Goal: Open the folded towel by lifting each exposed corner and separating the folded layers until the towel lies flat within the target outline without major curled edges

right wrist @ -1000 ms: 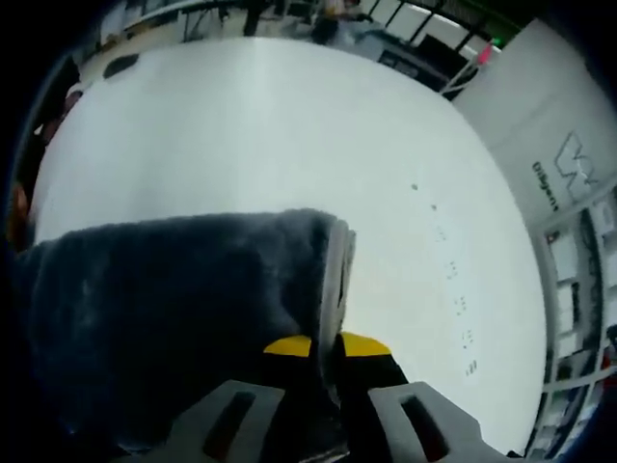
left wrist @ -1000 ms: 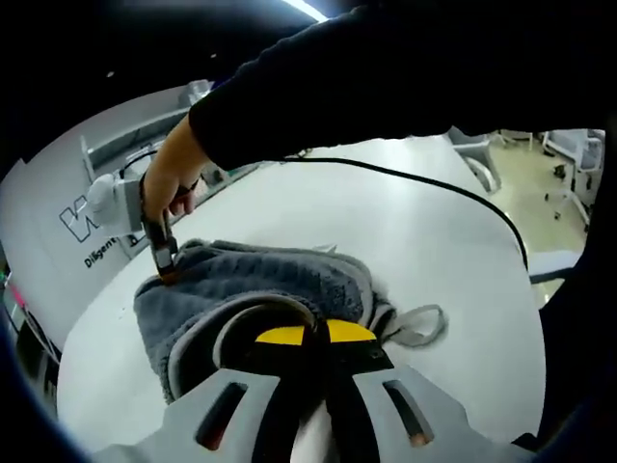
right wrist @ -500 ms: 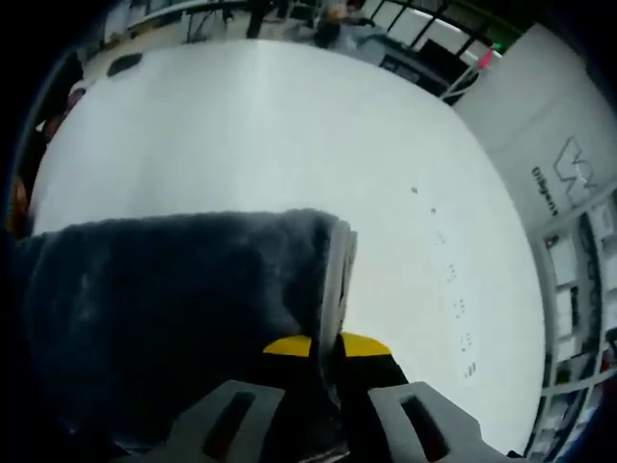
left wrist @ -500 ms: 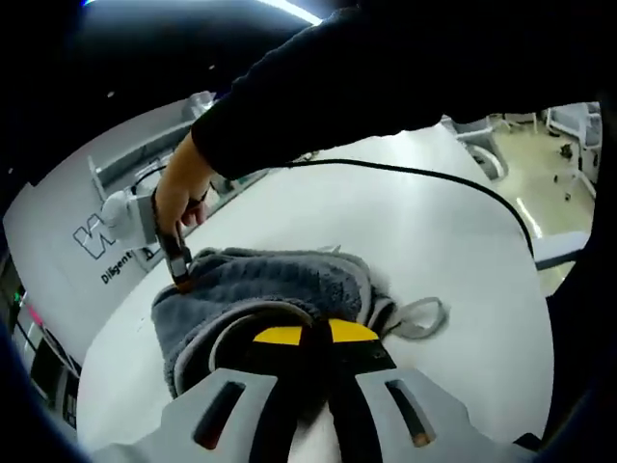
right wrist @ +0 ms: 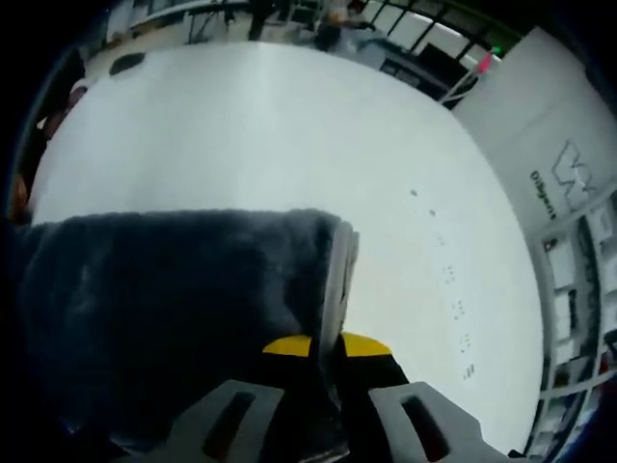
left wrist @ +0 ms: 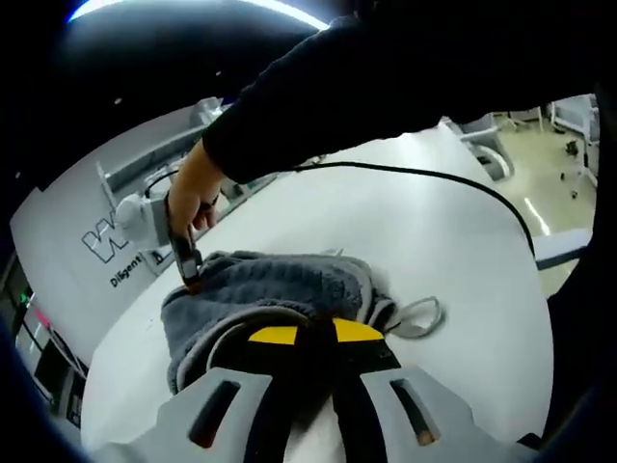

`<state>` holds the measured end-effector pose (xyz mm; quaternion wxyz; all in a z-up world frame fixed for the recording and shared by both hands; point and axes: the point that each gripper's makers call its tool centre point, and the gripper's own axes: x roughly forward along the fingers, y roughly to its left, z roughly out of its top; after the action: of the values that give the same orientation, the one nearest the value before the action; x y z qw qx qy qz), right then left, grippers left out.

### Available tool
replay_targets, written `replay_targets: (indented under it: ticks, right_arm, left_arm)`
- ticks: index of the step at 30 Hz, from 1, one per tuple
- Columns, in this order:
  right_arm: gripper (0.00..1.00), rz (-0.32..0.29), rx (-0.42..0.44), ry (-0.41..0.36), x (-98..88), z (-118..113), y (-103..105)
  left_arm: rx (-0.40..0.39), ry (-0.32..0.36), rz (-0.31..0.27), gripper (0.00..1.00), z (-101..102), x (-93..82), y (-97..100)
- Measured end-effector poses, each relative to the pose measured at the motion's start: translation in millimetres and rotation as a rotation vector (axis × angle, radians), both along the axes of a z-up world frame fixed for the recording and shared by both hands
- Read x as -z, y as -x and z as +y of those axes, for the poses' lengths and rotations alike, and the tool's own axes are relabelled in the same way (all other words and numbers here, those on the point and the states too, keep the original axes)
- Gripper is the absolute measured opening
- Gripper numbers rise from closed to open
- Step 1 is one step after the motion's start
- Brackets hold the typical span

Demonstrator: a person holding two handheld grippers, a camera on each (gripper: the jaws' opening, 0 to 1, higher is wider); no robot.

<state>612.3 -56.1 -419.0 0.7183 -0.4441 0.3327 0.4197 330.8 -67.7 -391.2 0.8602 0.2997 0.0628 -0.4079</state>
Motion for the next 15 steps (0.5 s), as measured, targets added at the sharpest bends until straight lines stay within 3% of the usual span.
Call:
replay_targets:
  ticks: [2, 4, 15]
  right_arm:
    - [0.04, 0.0, 0.0, -0.003, 0.0, 0, 0]
    - [0.04, 0.0, 0.001, -0.006, 0.0, 0, 0]
    - [0.06, -0.018, -0.02, 0.006, -1.5, 0, 1]
  left_arm:
    - [0.027, 0.007, 0.016, 0.15, -2, 0.5, 4.3]
    - [0.072, 0.032, 0.081, 0.22, -8, 4.1, 13.5]
    - [0.139, 0.054, 0.066, 0.23, -11, -15.1, 34.0]
